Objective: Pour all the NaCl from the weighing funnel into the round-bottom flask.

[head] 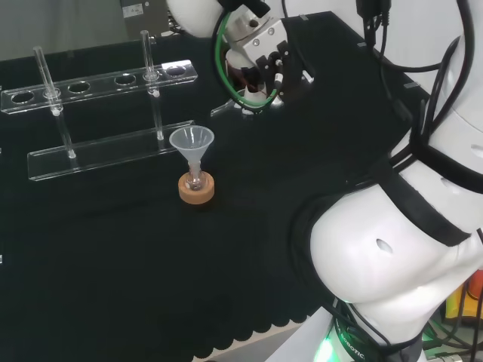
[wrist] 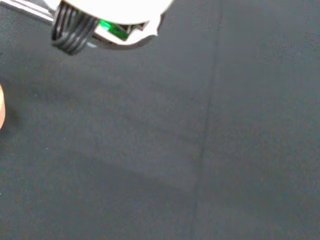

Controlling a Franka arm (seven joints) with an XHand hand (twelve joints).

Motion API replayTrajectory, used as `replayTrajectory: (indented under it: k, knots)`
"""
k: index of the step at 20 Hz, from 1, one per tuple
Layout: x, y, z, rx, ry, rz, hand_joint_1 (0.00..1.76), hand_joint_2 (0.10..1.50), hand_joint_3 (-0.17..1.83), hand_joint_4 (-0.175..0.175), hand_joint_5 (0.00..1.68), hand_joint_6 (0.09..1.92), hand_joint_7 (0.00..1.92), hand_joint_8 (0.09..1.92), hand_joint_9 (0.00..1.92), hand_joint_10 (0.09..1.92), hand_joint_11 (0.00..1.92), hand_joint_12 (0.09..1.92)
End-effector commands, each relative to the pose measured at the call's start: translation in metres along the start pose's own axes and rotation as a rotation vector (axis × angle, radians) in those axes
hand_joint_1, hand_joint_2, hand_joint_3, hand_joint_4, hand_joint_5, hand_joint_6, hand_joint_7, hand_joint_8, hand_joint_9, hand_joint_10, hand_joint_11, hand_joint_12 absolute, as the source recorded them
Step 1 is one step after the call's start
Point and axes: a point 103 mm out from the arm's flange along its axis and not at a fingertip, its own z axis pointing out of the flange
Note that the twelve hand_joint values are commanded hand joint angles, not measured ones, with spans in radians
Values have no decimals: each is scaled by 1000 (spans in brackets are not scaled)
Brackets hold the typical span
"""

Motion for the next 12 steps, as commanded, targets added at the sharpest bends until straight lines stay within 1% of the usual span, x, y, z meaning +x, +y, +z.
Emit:
replayTrajectory:
  k: [1, 4, 9, 12]
  knots:
    - [17, 5, -3, 8, -79, -29, 1108, 690, 642, 175, 1206, 784, 405, 641, 742, 542, 396, 1307]
    - [22, 9, -6, 13, -101, -34, 1108, 690, 643, 175, 1207, 784, 404, 642, 741, 542, 396, 1307]
    - [23, 15, -6, 26, -121, -34, 1108, 689, 645, 175, 1207, 784, 403, 641, 741, 541, 395, 1307]
    - [25, 17, -6, 33, -171, -35, 1108, 688, 646, 175, 1207, 785, 402, 641, 741, 541, 395, 1307]
